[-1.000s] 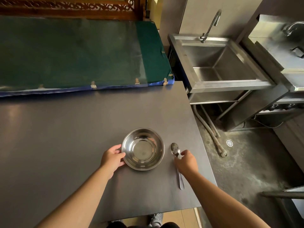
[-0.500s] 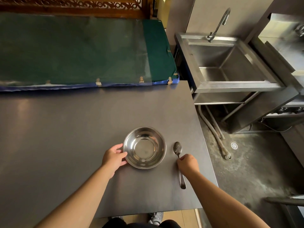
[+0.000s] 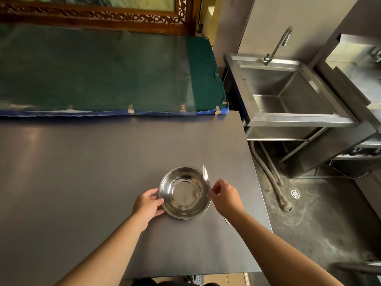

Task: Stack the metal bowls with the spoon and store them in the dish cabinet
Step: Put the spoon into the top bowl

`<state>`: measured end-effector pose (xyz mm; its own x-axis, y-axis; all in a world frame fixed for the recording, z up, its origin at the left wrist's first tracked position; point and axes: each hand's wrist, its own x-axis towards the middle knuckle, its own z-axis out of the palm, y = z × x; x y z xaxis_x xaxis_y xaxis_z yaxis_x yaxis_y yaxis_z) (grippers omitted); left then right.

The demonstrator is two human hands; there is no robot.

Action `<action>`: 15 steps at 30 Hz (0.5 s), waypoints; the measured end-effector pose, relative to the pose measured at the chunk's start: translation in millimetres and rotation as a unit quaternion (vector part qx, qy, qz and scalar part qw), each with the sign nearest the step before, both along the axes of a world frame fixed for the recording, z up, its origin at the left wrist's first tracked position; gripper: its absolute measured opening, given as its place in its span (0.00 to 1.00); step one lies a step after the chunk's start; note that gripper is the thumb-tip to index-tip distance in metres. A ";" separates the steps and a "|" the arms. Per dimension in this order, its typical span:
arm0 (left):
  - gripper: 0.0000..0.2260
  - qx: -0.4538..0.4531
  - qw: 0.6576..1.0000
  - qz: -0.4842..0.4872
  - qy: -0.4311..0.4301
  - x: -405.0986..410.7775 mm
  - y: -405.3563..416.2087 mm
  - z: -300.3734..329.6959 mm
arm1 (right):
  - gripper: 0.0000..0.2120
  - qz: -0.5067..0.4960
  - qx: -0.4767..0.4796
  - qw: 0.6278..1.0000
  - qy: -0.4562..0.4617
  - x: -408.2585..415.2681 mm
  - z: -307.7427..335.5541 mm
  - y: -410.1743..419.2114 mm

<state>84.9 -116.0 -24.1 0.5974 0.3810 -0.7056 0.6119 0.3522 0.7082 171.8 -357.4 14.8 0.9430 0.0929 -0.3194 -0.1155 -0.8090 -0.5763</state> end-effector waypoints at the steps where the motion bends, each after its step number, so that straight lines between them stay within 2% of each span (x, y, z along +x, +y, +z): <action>1: 0.23 -0.002 1.000 0.000 0.002 0.1 -0.5 -0.5 | 0.05 0.022 -0.001 1.000 -0.007 -0.7 2.6 7.7; 4: 0.22 -0.008 1.000 0.002 0.007 -1.1 -0.2 -1.7 | 0.05 0.096 -0.026 0.995 -0.024 -3.2 5.8 31.4; 8: 0.21 -0.021 1.000 0.005 0.010 -3.3 -0.2 -2.3 | 0.09 0.171 -0.073 0.982 -0.028 -4.1 -0.6 57.2; 15: 0.20 -0.020 1.000 0.005 0.022 -4.7 0.9 -2.0 | 0.08 0.230 -0.155 0.961 -0.004 -3.3 -18.2 79.4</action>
